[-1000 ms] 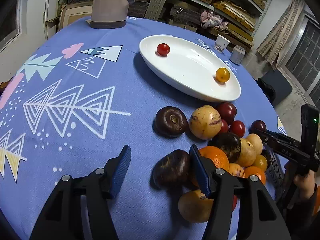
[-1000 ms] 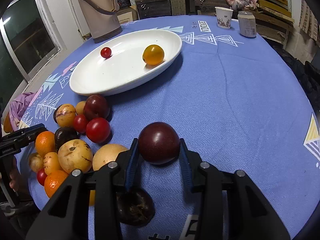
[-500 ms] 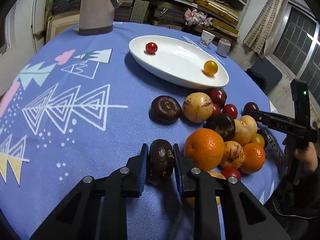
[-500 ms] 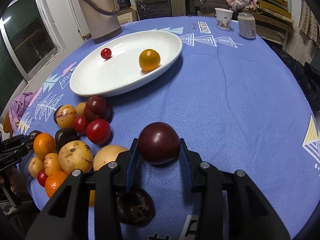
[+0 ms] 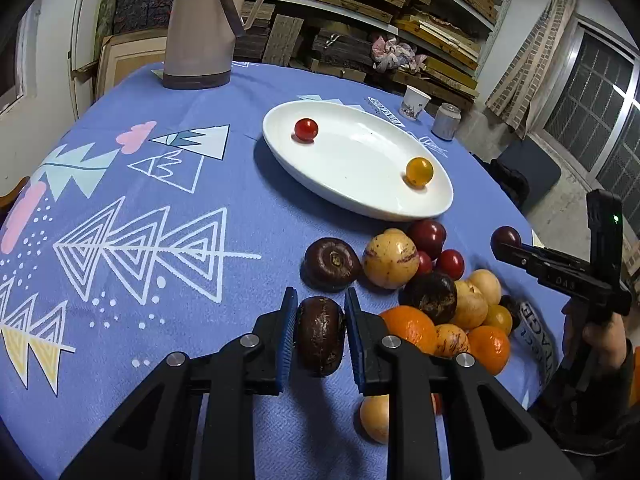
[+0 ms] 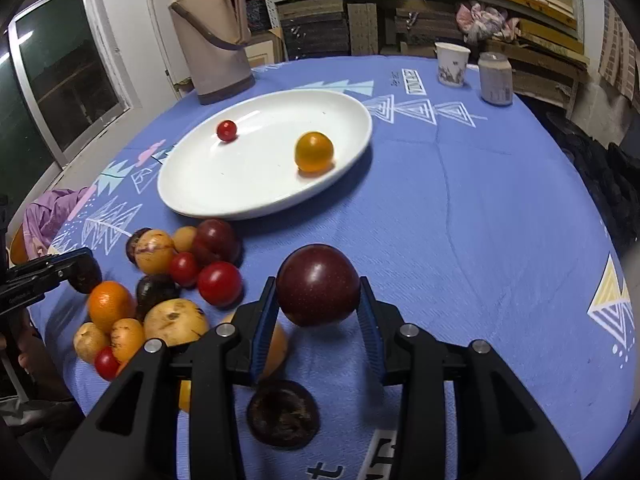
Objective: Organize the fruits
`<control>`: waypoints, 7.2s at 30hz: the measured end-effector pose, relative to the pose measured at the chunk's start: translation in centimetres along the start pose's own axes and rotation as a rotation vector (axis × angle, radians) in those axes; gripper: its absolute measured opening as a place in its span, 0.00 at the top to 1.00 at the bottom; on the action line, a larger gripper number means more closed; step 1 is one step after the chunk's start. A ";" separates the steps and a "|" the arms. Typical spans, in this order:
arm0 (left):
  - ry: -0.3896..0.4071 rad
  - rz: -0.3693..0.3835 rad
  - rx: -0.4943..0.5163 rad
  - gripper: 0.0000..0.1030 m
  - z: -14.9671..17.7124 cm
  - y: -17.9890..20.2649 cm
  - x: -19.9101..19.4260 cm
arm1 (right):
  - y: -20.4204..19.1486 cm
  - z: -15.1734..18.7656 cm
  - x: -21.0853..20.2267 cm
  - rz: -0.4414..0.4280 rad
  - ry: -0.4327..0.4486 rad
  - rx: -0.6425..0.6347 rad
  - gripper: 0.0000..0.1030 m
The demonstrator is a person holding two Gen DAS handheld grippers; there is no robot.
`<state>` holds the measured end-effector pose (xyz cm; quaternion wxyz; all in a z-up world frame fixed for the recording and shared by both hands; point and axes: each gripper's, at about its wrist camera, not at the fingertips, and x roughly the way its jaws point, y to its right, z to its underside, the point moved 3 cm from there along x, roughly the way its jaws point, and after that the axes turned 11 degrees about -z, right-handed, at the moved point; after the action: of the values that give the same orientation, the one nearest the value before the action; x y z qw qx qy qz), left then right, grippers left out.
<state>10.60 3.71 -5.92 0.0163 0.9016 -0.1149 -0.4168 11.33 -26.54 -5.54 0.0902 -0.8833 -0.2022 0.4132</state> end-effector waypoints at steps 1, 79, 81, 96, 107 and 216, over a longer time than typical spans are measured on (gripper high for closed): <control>0.004 0.006 -0.004 0.77 -0.2 0.0 -0.1 | -0.2 -0.1 -0.2 -0.004 0.004 -0.006 0.63; -0.078 -0.104 0.189 0.59 4.3 1.3 1.1 | -1.3 2.2 -2.4 0.044 -0.028 -0.115 0.32; -0.080 -0.109 0.192 0.59 4.3 1.3 1.0 | -1.6 2.6 -2.5 0.040 -0.046 -0.141 0.32; -0.101 -0.123 0.178 0.59 3.7 1.5 1.6 | -3.7 6.3 0.6 0.059 -0.201 -0.264 0.57; -0.062 -0.109 0.154 0.60 2.9 1.1 0.7 | -3.4 4.5 -1.5 -0.025 -0.129 -0.193 0.61; -0.154 -0.058 0.094 0.13 4.1 4.1 0.7 | -6.3 6.6 1.6 -0.100 -0.159 -0.183 0.57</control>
<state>7.17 -0.12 -8.61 -0.0472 0.8696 -0.1089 -0.4794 5.39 -20.19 -8.78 0.0135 -0.8412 -0.2892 0.4566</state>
